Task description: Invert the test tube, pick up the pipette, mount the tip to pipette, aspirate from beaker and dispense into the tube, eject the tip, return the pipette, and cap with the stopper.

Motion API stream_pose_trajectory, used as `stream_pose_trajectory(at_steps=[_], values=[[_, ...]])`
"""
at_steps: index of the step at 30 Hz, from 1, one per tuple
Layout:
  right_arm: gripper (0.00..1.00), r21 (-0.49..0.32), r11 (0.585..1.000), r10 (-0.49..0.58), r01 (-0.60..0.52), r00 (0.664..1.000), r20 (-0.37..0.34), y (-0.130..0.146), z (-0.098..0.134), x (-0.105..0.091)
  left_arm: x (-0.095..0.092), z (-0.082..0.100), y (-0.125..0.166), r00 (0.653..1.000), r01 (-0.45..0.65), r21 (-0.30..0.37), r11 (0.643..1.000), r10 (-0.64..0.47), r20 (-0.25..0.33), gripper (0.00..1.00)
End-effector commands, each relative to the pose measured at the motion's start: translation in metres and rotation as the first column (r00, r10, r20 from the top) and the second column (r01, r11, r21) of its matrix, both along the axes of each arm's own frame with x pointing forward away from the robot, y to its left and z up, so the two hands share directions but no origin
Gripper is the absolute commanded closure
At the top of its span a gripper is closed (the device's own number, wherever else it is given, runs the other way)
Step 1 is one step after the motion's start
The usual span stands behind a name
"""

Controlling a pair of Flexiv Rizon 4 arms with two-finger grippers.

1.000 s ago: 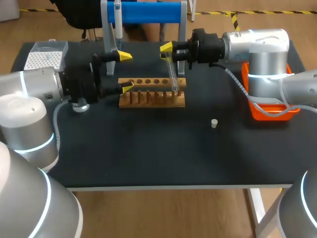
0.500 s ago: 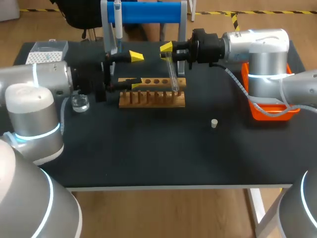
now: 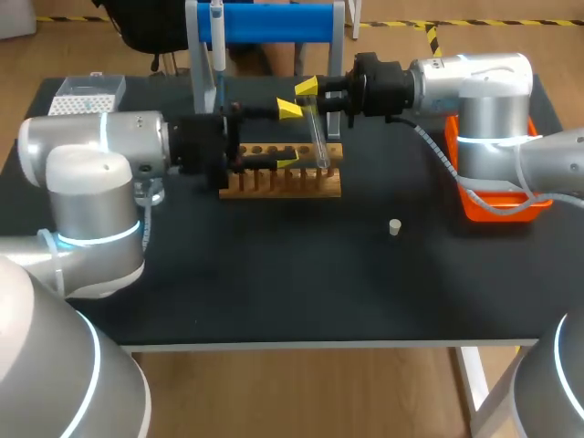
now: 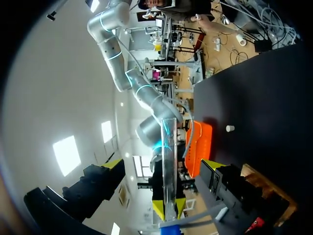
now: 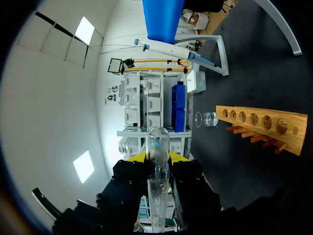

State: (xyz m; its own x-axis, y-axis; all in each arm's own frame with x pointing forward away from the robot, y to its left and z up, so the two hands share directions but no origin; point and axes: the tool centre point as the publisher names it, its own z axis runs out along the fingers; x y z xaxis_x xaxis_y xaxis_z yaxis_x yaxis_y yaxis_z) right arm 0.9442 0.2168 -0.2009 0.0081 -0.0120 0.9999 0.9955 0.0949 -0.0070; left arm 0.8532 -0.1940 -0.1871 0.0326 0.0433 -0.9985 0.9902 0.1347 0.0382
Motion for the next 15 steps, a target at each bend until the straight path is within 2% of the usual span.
stream_pose_trajectory(at_steps=[1,15], values=[[1.0,-0.002,1.0,0.001,-0.001,1.0,0.0,0.0,0.0,0.001,0.007,-0.005,-0.013,0.999,0.038,-0.023,0.999,-0.038,0.011,0.0],[1.0,-0.002,1.0,0.001,-0.001,1.0,0.0,0.0,0.0,0.001,0.002,-0.007,-0.038,0.996,0.092,-0.017,0.996,-0.092,0.014,0.0]])
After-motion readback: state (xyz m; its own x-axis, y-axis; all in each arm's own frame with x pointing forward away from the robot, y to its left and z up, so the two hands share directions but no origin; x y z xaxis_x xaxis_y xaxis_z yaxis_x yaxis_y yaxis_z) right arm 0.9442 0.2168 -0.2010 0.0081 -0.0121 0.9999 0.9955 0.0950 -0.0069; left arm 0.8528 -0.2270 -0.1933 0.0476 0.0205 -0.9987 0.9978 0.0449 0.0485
